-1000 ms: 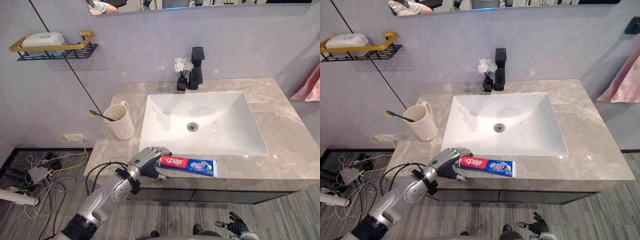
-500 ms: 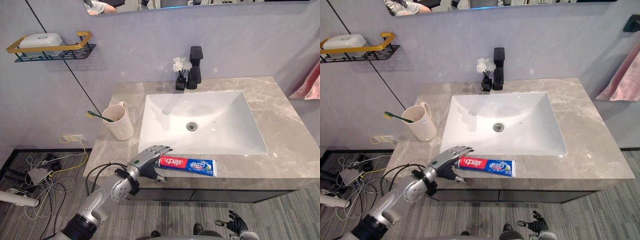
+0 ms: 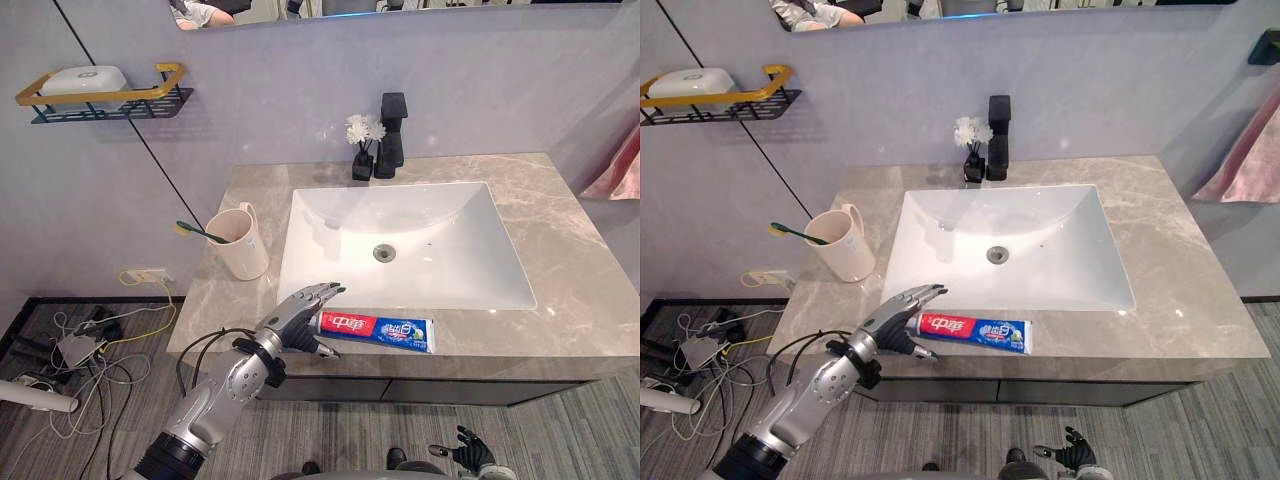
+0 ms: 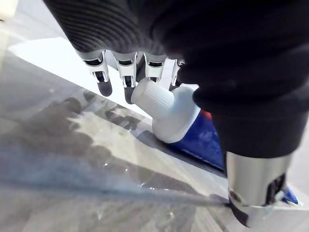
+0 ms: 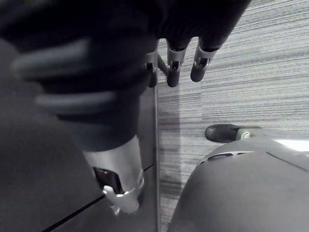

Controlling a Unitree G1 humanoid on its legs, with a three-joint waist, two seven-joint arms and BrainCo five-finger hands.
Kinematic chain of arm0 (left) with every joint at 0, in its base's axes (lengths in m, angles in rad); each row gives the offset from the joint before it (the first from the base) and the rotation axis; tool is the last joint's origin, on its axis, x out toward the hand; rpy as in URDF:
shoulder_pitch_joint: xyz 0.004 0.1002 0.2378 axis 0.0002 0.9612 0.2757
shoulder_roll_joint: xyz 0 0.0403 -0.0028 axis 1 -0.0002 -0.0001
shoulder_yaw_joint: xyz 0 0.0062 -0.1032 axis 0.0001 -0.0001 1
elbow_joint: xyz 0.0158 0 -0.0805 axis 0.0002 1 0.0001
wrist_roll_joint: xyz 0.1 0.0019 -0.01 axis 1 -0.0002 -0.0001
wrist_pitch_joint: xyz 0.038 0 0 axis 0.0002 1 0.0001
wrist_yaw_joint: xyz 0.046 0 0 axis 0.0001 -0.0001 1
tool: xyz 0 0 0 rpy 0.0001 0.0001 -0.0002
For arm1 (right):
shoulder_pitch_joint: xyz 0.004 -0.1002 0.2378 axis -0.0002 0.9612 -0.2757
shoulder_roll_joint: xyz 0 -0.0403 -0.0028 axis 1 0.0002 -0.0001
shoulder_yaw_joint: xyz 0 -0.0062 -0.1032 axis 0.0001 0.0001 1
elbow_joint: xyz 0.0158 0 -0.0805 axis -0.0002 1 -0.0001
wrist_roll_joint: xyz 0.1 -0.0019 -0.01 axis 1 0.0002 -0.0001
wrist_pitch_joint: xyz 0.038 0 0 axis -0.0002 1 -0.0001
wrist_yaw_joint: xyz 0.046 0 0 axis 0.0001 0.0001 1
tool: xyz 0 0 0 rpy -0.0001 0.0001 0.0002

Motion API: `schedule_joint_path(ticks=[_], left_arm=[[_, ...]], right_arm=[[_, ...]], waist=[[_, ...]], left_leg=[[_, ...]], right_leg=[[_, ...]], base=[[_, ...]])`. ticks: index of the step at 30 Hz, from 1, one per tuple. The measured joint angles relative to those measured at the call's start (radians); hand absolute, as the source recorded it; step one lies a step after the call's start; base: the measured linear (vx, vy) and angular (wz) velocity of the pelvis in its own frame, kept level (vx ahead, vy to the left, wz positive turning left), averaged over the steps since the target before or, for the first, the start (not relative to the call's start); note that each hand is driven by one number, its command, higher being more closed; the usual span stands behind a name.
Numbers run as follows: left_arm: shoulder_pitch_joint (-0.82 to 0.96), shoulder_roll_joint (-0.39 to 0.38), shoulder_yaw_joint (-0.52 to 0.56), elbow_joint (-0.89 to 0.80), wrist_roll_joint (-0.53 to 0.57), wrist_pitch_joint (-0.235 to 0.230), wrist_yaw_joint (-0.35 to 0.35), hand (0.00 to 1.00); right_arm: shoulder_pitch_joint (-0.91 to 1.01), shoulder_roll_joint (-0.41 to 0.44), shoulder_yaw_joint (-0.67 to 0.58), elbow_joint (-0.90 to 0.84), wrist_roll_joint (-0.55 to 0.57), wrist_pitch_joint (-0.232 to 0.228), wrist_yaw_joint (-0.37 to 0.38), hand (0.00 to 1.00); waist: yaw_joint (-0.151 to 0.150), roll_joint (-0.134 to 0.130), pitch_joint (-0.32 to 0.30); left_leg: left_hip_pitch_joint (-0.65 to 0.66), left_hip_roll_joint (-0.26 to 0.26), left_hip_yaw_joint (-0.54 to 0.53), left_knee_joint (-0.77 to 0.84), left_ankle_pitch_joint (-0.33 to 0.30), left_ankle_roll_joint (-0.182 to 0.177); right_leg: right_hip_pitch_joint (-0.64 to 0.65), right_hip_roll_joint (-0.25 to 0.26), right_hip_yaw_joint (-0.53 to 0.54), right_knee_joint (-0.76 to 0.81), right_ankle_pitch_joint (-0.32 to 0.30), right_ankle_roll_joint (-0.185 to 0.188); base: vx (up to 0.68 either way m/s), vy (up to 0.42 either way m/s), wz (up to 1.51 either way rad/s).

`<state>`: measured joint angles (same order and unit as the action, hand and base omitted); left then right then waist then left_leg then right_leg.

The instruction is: Organize washtable

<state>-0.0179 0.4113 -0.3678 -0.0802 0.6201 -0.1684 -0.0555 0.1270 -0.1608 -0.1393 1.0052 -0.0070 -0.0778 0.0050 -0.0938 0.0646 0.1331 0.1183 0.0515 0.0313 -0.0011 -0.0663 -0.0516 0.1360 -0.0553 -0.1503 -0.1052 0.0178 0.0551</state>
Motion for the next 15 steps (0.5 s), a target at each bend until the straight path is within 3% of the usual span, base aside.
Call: schedule_joint_path(ticks=[15], left_arm=[[0.0, -0.015, 0.005, -0.001, 0.046, 0.007, 0.022, 0.0]], right_arm=[[0.003, 0.014, -0.001, -0.001, -0.002, 0.001, -0.001, 0.0]], waist=[[0.0, -0.001, 0.0]], left_leg=[[0.0, 0.002, 0.011, 0.0, -0.002, 0.001]], right_leg=[[-0.006, 0.002, 0.013, 0.0, 0.002, 0.001]], base=[[0.0, 0.0, -0.02]])
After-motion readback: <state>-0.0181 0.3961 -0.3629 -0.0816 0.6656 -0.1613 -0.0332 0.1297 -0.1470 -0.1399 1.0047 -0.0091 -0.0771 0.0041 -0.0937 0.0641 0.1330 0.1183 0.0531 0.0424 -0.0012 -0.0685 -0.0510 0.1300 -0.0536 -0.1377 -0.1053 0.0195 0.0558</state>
